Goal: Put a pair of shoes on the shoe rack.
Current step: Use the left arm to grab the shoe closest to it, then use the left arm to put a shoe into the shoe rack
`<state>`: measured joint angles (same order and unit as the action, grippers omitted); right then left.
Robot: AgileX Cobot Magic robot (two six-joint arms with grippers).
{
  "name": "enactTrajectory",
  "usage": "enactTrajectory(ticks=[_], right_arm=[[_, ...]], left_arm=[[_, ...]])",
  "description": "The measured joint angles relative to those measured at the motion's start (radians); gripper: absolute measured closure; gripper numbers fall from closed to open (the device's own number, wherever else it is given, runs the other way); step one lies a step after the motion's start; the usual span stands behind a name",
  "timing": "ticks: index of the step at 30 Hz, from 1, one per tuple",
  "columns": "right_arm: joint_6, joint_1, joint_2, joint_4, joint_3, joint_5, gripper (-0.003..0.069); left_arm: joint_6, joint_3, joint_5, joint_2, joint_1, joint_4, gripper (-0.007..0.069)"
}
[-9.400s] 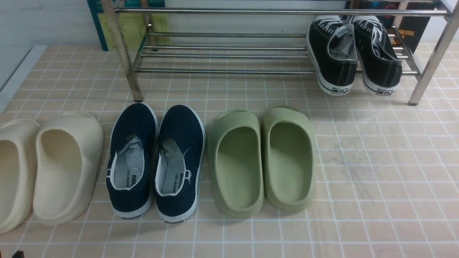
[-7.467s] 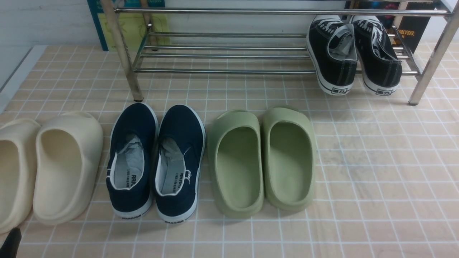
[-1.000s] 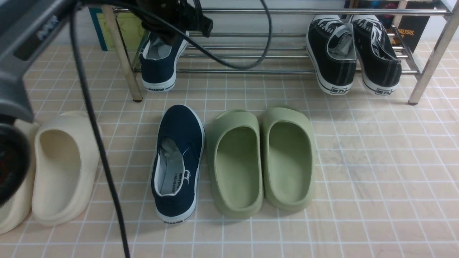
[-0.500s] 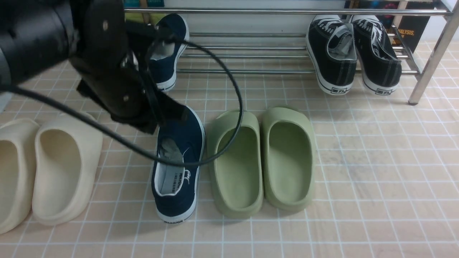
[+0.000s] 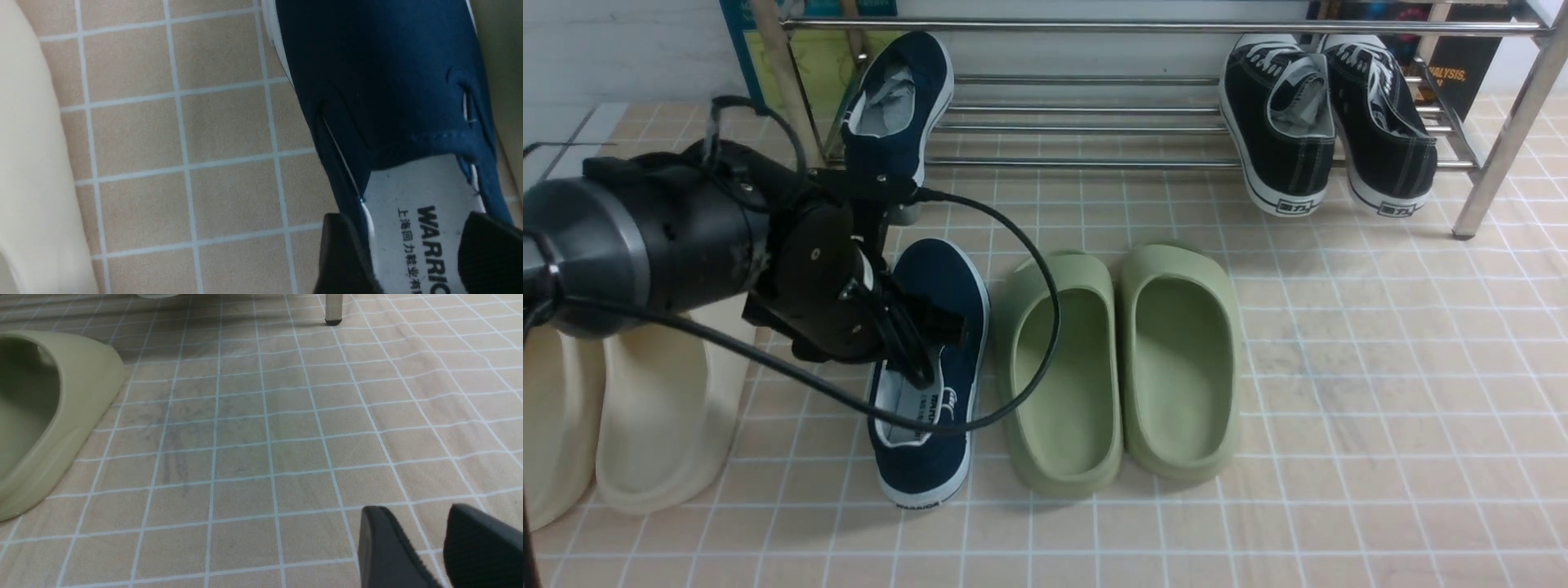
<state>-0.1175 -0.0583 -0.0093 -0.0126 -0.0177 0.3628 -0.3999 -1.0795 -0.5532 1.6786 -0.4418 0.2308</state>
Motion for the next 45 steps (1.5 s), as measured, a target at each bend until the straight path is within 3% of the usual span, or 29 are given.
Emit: enactTrajectory(ticks=[3,7,9,14,21,33,39,45], right_arm=[[0.0,0.0,0.0,0.0,0.0,0.0,0.0421],[0.0,0.0,0.0,0.0,0.0,0.0,0.0421],[0.0,0.0,0.0,0.0,0.0,0.0,0.0421],[0.0,0.0,0.0,0.0,0.0,0.0,0.0421],[0.0,0.0,0.0,-0.001,0.0,0.0,0.0421],[0.0,0.0,0.0,0.0,0.0,0.0,0.0421],[0.0,0.0,0.0,0.0,0.0,0.0,0.0421],[0.0,0.0,0.0,0.0,0.0,0.0,0.0421]], left_arm=[[0.0,0.0,0.005,0.047,0.0,0.009,0.0265],[-0.001,0.0,0.006,0.08,0.001,0.032,0.0513],[-0.003,-0.001,0.002,0.074,0.002,0.037,0.0576],[0.001,-0.055,-0.057,0.005,0.002,0.037,0.0591],[0.093,-0.288,-0.157,-0.041,0.004,-0.009,0.0591],[0.133,-0.78,-0.231,0.359,0.004,-0.062,0.0591],[0.008,-0.981,-0.21,0.488,0.004,0.042,0.0591],[-0.153,-1.031,-0.105,0.545,0.004,0.203,0.0591]])
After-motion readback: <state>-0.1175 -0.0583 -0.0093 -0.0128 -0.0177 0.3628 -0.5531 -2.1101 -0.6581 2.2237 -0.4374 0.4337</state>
